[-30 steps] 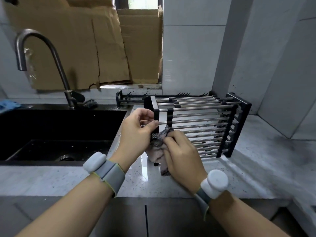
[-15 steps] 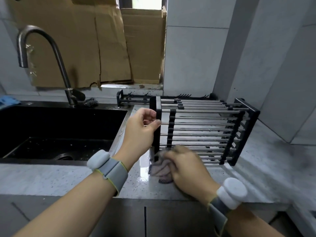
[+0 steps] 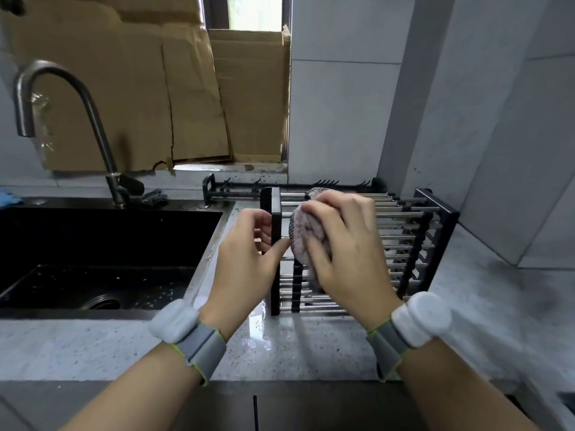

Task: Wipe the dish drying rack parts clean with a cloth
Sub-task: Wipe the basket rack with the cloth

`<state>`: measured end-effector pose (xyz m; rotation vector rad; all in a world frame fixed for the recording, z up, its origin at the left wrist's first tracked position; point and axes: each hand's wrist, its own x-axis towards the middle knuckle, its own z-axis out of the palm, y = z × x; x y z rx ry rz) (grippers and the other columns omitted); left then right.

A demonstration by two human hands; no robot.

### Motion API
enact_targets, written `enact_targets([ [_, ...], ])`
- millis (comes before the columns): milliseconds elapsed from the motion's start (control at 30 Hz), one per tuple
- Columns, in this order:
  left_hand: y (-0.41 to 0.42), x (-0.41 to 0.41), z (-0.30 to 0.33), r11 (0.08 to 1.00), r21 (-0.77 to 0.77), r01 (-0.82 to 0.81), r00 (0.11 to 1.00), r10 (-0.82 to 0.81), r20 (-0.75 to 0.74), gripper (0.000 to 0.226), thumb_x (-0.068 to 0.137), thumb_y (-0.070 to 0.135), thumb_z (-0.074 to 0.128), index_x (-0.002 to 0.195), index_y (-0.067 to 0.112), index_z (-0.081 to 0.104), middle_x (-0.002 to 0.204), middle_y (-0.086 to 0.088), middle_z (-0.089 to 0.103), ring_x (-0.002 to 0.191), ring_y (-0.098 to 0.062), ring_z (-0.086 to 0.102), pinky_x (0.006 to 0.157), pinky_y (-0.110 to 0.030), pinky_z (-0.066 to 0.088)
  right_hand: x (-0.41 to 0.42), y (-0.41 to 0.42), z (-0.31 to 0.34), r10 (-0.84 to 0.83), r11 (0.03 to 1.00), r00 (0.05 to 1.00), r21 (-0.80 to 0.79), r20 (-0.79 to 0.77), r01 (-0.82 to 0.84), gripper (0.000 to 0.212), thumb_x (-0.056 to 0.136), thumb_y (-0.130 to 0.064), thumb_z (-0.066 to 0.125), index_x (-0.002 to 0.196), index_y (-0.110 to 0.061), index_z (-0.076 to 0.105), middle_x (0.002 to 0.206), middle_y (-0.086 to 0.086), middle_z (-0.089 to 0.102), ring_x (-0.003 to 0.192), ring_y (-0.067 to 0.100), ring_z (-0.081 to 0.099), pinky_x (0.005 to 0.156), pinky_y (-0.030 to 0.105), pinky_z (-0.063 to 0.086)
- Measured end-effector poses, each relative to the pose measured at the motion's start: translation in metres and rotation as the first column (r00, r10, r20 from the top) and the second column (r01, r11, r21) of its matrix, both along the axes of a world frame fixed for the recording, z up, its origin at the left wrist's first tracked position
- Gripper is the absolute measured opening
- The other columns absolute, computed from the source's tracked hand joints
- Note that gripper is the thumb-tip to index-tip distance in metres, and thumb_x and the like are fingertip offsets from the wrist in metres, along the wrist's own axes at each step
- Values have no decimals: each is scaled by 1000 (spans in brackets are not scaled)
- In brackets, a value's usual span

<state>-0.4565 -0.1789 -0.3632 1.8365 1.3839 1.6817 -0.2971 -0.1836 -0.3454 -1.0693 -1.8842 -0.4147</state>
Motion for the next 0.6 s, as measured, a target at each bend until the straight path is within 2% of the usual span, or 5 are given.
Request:
enact_targets([
  [133,3,-1,-2,1000,16,1,999,-1,37,28,81,5,80,97,16,60,84,3,64,80,-10,60,72,-23,52,7,13,11,31,999,999,33,45,-32,31,87,-9,65,117,-9,65,117,5,60,109,26,50,95,39,45],
  [267,6,2,-2,1000,8,-14,999,14,36,31,80,5,81,98,17,59,87,1,65,81,-10,60,72,-20,50,21,22,17,34,997,990,65,140,-44,30,81,-3,64,110,-6,67,110,8,62,101,29,52,88,37,46],
  [367,5,0,-1,1000,7,-14,1000,14,22,32,79,5,82,96,18,58,88,1,66,82,-10,60,73,-19,49,51,22,16,-17,998,990,64,143,8,31,78,2,63,108,-6,67,109,8,63,101,29,52,89,35,45],
  [500,5,0,-1,1000,-2,-16,1000,16,23,32,79,5,82,97,17,59,90,-1,67,82,-10,60,75,-20,51,104,17,22,-84,995,988,54,133,78,34,75,-6,48,102,-7,67,105,6,63,96,31,53,85,34,44],
  [600,5,0,-3,1000,-2,-29,999,29,18,31,79,6,82,97,18,59,91,-2,66,83,-10,61,77,-23,51,112,13,30,-60,998,988,35,143,56,35,82,-19,38,96,-6,68,99,6,64,93,30,54,81,37,46],
])
